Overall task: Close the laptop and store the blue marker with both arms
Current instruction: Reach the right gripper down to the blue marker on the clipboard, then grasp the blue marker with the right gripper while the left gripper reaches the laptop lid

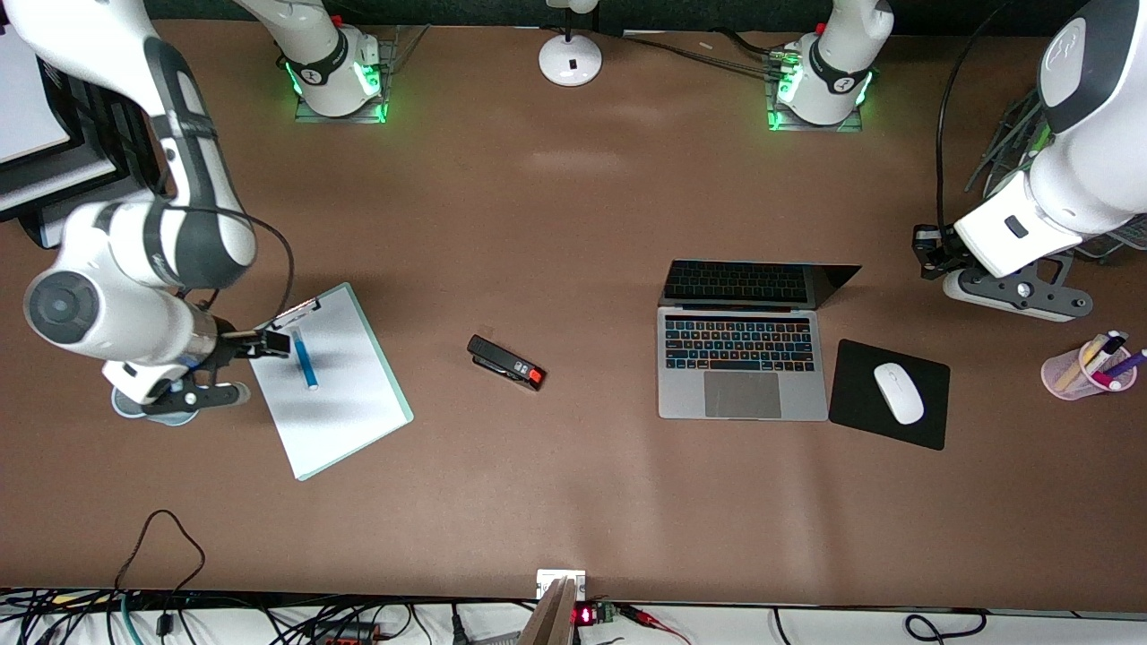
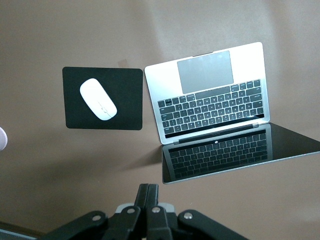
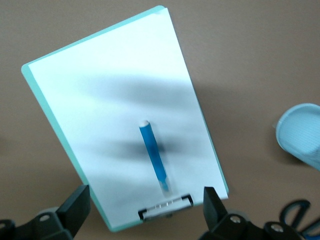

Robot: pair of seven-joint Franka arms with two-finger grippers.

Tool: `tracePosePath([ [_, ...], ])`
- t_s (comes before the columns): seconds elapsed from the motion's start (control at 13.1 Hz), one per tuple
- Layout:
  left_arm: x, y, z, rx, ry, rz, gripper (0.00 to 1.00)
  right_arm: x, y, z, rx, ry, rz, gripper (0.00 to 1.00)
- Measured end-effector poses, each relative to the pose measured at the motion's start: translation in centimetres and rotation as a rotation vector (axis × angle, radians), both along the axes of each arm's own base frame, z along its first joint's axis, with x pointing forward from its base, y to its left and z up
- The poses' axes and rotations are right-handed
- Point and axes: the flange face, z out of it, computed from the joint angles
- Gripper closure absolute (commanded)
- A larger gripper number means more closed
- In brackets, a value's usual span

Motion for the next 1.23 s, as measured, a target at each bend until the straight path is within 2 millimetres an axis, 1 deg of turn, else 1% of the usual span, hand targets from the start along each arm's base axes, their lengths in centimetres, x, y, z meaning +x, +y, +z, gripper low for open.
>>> tracePosePath([
  [0.15,0.0,-0.1,0.0,0.000,0.002,-0.003,1.00,0.4,0.6,-2.2,0.002,-0.007,0.032,0.00],
  [0.23,-0.1,-0.5,-0.1,-0.001,0.006,-0.009,1.00,0.5,0.7,-3.3,0.004,-0.007,0.062,0.00],
  [0.31,-0.3,-1.4,-0.1,-0.002,0.014,-0.024,1.00,0.7,0.6,-4.4,0.006,-0.007,0.094,0.00],
  [0.46,-1.2,-4.7,-0.3,-0.004,0.036,-0.036,1.00,0.8,0.6,-6.2,0.010,-0.001,0.142,0.00],
  [0.54,-1.7,-6.6,-0.9,-0.009,0.053,-0.023,1.00,0.8,0.6,-7.0,0.011,0.001,0.156,0.00],
  [0.69,-3.1,-10.1,-2.7,-0.010,0.099,0.030,0.99,0.9,0.6,-8.5,0.013,0.000,0.185,0.00],
  [0.84,-4.5,-13.8,-5.0,-0.002,0.110,0.065,0.98,1.0,0.6,-9.9,0.016,-0.006,0.226,0.03],
  [0.92,-5.3,-15.2,-6.4,0.001,0.110,0.066,0.98,1.0,0.6,-10.5,0.016,-0.006,0.236,0.04],
  [1.0,-6.1,-16.3,-8.0,0.003,0.109,0.063,0.98,1.0,0.5,-11.1,0.016,-0.002,0.239,0.06],
  [1.07,-6.9,-16.9,-9.8,0.006,0.106,0.056,0.98,0.9,0.5,-11.5,0.017,0.003,0.244,0.19],
  [1.23,-9.1,-17.8,-13.2,0.016,0.095,0.042,0.98,0.8,0.5,-12.0,0.019,0.010,0.265,0.27],
])
